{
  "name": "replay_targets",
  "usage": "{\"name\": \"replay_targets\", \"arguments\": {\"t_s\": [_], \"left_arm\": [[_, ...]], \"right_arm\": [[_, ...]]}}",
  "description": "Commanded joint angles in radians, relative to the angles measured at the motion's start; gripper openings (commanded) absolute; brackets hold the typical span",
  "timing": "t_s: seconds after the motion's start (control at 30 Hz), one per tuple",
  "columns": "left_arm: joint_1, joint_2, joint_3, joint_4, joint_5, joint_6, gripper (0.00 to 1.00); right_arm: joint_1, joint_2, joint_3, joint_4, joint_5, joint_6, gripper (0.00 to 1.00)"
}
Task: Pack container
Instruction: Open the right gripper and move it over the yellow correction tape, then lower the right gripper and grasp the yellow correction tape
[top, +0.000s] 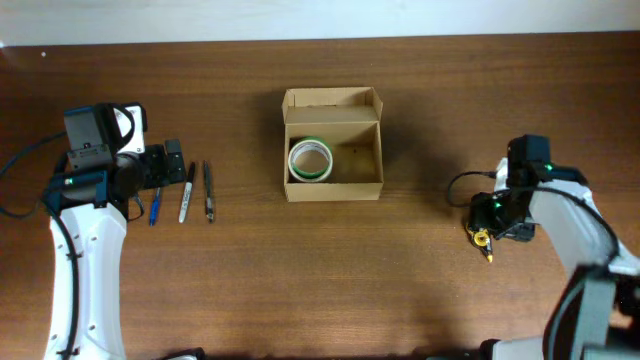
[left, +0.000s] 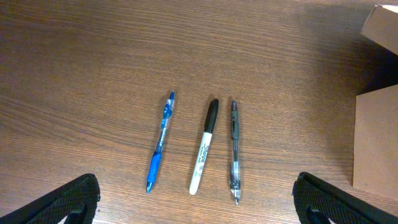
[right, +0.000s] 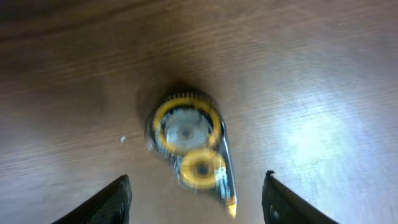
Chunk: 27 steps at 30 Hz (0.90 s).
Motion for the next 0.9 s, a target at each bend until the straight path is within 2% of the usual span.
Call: {"name": "replay_targets", "arguments": {"t_s": [0.0, 0.13, 0.33, 0.6, 0.87], "left_arm": [[0.006, 0.005, 0.016, 0.002, -0.003, 0.016, 1.00], [0.006, 0.005, 0.016, 0.002, -0.003, 0.016, 1.00], [0.006, 0.005, 0.016, 0.002, -0.003, 0.016, 1.00], [0.006, 0.005, 0.016, 0.002, -0.003, 0.016, 0.99], [0.006, 0.005, 0.016, 0.002, -0.003, 0.016, 0.99]], "right_arm": [[0.006, 0.031, -0.003, 0.035, 0.014, -0.115, 0.65], [0.006, 0.031, -0.003, 0.059, 0.054, -0.237, 0.68], [0.017, 0.037, -0.003, 0.056, 0.101, -0.274, 0.69], [0.094, 0.042, -0.003, 0.049, 0.157, -0.286, 0.69], [0.096, 0.074, -0.004, 0.037, 0.144, -0.275, 0.70]]}}
